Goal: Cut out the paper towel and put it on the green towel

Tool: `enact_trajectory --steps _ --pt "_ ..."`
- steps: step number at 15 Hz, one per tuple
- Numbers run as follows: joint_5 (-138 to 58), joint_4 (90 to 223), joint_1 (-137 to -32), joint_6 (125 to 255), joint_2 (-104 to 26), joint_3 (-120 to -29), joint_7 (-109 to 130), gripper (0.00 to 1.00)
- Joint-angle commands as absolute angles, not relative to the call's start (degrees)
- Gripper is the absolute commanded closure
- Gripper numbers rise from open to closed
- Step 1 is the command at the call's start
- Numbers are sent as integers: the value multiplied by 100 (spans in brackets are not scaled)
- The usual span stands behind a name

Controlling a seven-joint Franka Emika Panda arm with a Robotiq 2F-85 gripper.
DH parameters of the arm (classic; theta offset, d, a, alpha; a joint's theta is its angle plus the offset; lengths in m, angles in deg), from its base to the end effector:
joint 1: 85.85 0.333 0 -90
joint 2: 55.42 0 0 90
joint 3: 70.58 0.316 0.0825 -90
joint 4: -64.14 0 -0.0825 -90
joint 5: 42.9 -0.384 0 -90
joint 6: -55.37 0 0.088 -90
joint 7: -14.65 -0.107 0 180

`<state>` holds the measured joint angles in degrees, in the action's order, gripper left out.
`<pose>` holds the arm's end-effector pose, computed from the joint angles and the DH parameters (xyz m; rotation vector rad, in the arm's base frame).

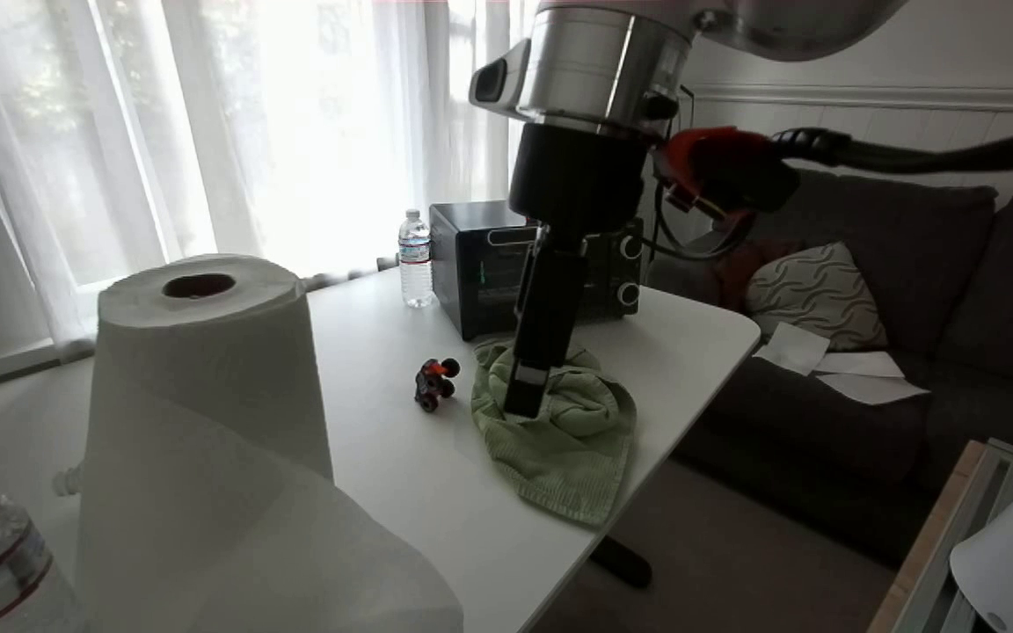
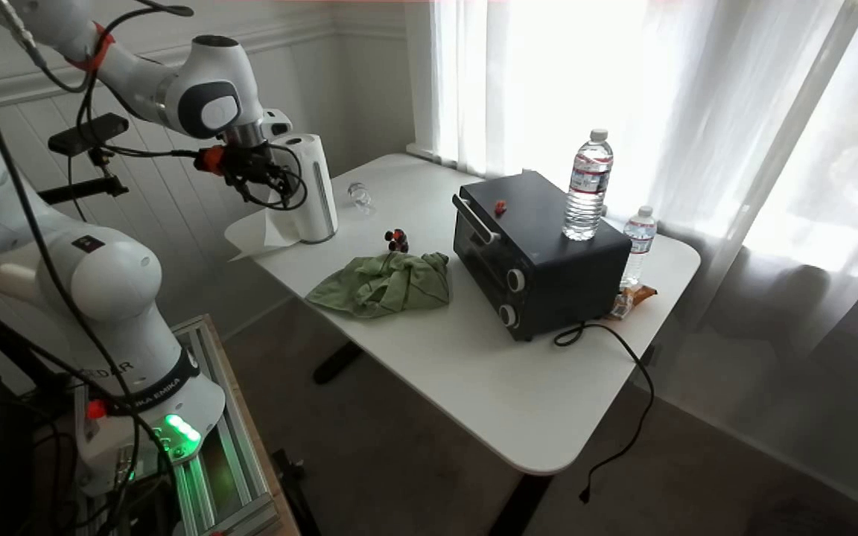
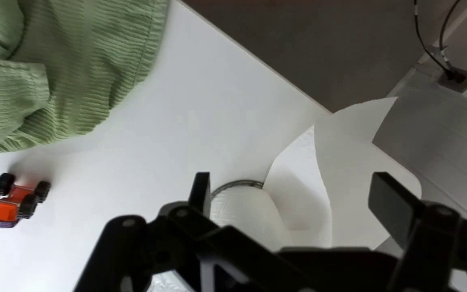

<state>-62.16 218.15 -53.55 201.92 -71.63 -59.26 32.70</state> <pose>0.3041 0.2791 0.3356 -2.7196 -1.1590 -0.1726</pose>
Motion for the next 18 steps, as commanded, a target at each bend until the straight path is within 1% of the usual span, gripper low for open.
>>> enact_trajectory --steps 1,7,14,15,16,17,18 --pt "-6723 21336 -5272 20534 -6337 -5854 3589 0" --pt "-7182 20624 -5521 20808 -5267 -5436 3890 0" --pt "-6895 19898 -6133 21003 -4390 -4750 3832 0" --pt "-6845 19803 -6200 21002 -4290 -4681 3817 2" --pt "-6801 19709 -6263 21011 -4181 -4618 3807 7" --pt "-6758 19629 -6318 21014 -4087 -4566 3789 23" --pt "-6718 19543 -6364 21017 -3995 -4521 3774 31"
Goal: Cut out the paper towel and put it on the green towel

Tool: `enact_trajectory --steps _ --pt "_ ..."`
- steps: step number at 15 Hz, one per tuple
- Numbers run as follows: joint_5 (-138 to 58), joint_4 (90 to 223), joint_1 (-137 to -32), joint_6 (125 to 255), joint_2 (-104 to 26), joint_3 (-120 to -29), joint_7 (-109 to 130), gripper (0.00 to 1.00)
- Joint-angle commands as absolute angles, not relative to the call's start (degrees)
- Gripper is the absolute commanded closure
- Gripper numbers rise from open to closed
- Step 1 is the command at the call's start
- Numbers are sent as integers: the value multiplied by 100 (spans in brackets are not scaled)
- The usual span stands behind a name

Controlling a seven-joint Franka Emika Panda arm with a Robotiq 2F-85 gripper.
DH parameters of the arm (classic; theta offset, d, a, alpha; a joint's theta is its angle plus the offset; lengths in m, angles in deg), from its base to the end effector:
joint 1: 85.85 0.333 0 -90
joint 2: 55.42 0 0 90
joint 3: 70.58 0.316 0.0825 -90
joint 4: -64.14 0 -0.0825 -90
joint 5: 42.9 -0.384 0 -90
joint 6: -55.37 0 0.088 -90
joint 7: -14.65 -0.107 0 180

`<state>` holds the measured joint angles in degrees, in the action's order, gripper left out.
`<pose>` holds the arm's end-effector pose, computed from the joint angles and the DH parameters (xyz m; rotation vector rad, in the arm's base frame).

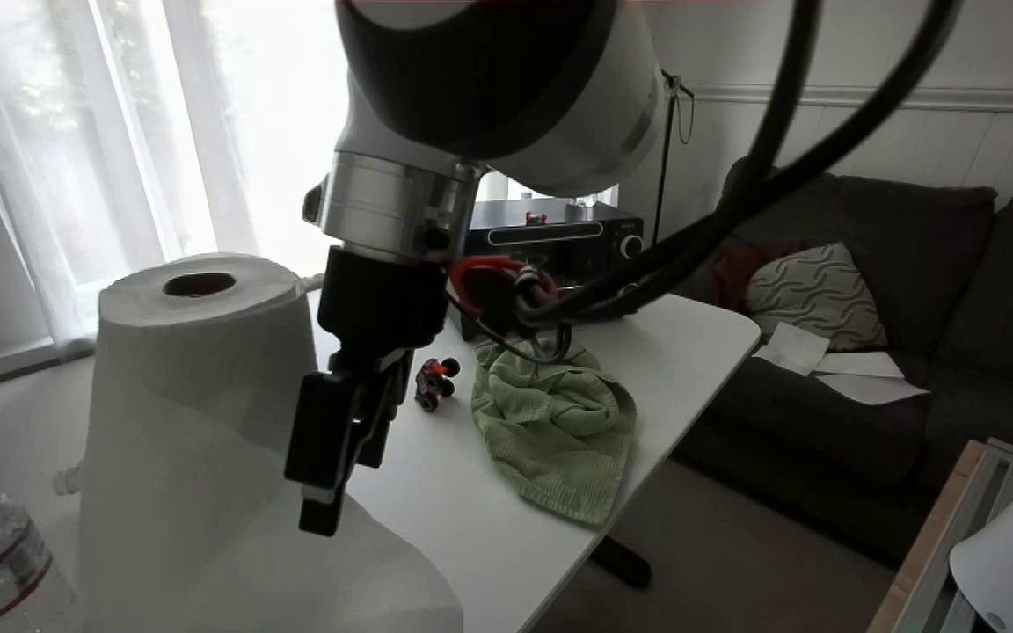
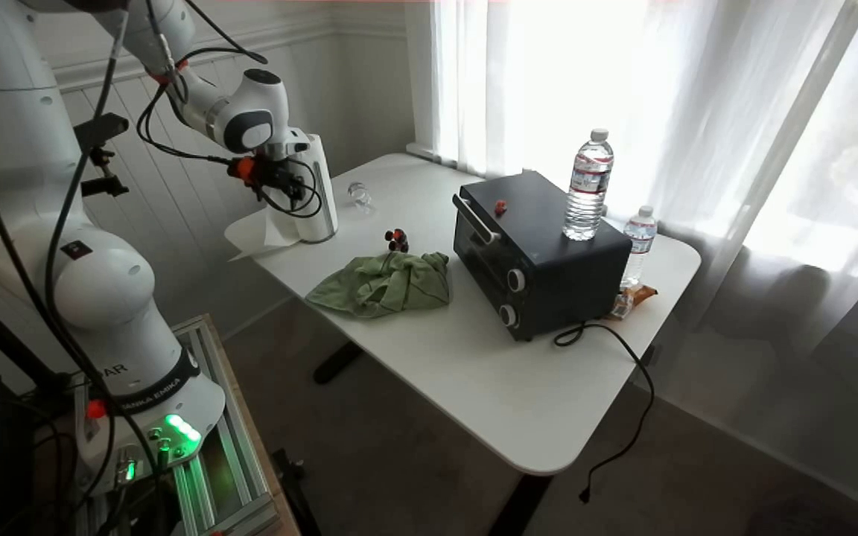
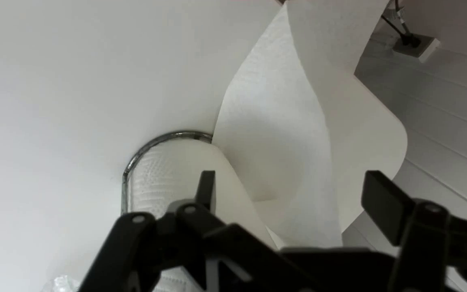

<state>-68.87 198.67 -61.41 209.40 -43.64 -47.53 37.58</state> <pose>0.3653 0.3799 0.2633 -2.5808 -1.1211 -0.0922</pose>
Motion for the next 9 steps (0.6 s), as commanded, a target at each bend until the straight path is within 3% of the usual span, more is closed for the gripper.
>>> enact_trajectory --steps 1,9 --pt "-6650 19461 -6396 21028 -3898 -4491 3738 37" --pt "-5867 19295 -6482 21039 -3585 -4488 3429 94"
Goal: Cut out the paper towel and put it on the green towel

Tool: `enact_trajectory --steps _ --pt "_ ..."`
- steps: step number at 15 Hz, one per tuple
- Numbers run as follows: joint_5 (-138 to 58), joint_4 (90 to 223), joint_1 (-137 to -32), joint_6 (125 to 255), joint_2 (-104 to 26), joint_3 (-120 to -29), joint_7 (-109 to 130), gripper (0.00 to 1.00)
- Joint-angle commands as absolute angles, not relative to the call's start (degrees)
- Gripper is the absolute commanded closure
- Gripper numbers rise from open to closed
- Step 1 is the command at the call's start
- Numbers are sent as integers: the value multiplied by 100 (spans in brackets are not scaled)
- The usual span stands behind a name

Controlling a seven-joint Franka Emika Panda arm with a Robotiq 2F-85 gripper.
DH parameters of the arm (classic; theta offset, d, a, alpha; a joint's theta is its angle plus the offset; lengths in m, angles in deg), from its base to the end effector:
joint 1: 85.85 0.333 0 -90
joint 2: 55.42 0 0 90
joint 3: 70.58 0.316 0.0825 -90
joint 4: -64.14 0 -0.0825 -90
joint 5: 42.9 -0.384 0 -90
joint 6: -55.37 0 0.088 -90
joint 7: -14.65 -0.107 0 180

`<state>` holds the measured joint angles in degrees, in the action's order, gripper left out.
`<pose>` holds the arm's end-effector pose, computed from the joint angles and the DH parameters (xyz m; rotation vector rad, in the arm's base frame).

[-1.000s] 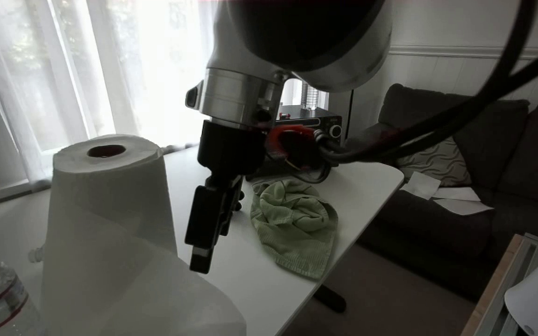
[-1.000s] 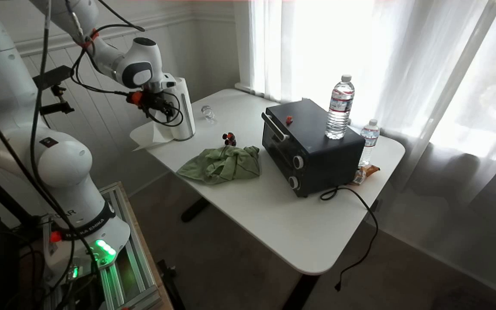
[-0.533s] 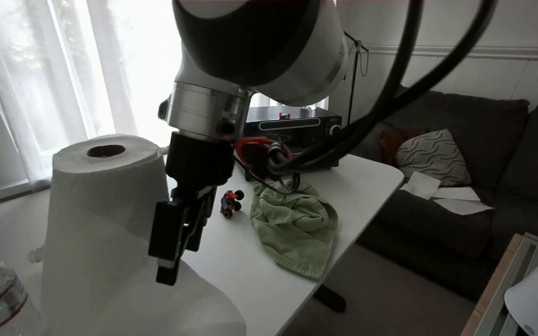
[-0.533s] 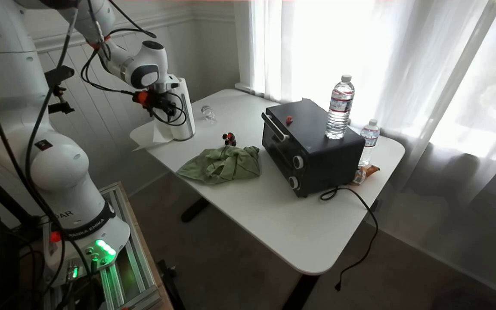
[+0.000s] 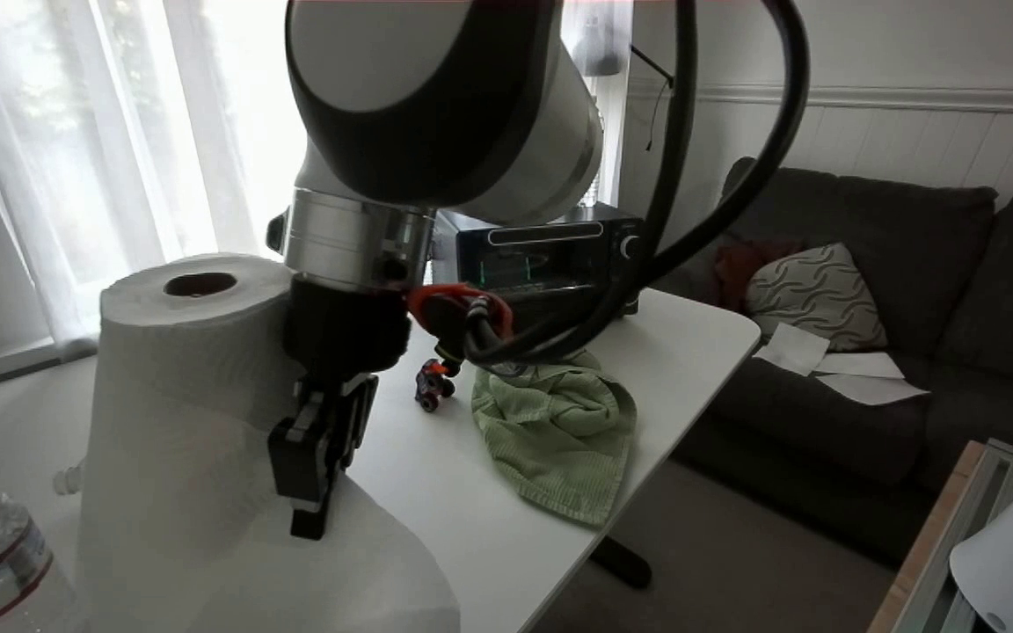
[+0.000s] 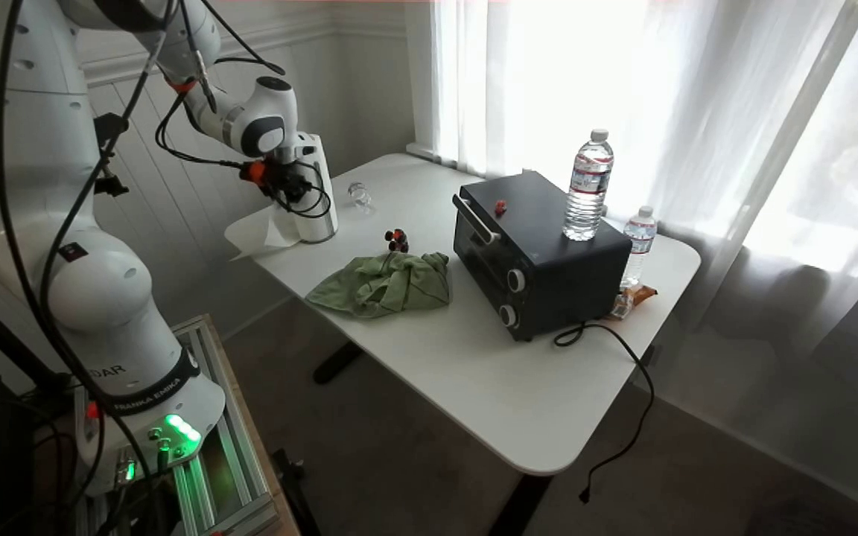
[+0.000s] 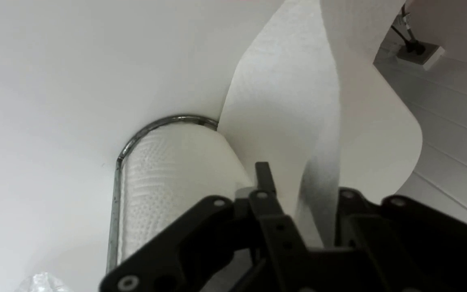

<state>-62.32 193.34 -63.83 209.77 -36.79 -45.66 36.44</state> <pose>0.3857 0.3980 0.2428 -2.5570 -1.1918 -0.0800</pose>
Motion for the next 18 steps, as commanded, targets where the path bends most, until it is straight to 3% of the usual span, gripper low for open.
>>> enact_trajectory --steps 1,9,18 --pt "-5766 19337 -6493 21030 -3626 -4496 3394 99" --pt "-5067 19565 -6479 20532 -4355 -4569 3015 100" --pt "-4729 19591 -6403 18398 -5696 -4659 2575 100"
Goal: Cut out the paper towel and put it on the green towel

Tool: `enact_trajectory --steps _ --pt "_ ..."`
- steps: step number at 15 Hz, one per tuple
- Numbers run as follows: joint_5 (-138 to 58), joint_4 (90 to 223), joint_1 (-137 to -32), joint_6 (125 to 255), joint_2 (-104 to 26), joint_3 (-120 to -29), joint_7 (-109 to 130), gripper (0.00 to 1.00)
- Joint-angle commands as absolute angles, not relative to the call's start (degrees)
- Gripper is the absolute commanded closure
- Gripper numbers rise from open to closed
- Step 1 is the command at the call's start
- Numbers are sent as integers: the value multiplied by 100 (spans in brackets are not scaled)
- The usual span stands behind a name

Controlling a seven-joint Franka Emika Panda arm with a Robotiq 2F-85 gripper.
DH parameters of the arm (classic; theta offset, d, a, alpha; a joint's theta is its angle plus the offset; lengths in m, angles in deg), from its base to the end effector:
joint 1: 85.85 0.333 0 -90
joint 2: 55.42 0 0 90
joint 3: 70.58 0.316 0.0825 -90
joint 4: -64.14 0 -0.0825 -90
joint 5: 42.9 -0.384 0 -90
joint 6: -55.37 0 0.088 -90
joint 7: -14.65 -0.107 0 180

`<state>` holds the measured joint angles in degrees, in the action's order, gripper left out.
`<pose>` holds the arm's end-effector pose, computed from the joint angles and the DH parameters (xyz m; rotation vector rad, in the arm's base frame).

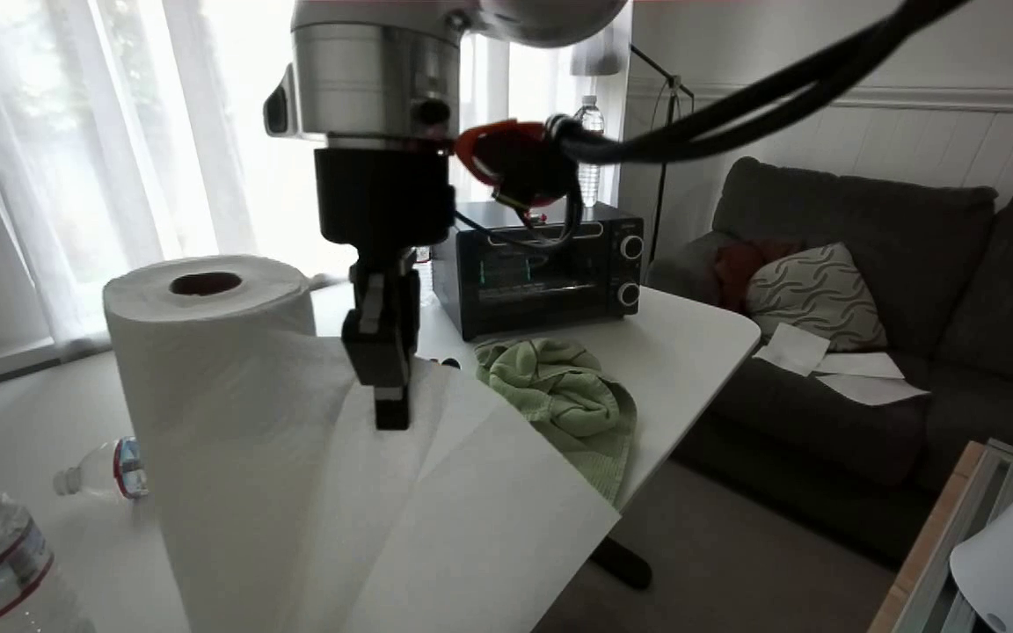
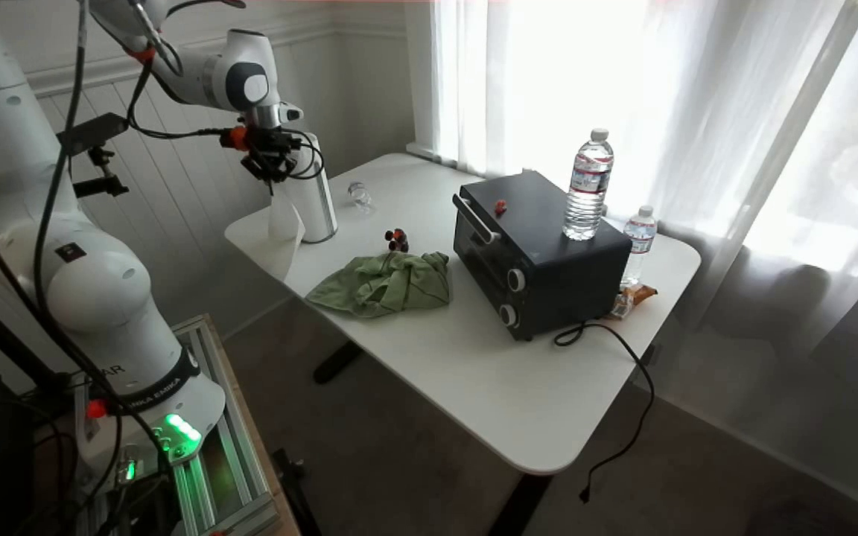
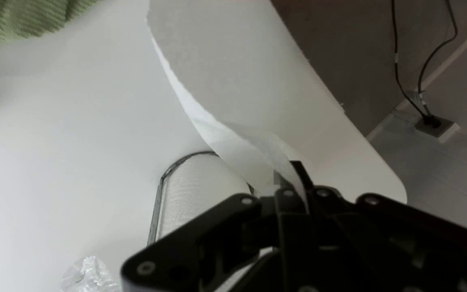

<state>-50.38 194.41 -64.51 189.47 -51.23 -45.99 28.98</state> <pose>0.3638 0.3781 0.3281 -2.6807 -1.3952 0.0526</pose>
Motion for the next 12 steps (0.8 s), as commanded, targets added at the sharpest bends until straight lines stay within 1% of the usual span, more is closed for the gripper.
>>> enact_trajectory --steps 1,6,12 --pt "-4577 19590 -6398 18215 -5843 -4677 2425 100" --pt "-3786 19518 -6444 17750 -6121 -4727 1947 100" --pt "-3174 19594 -6541 18283 -5813 -4909 1795 100"
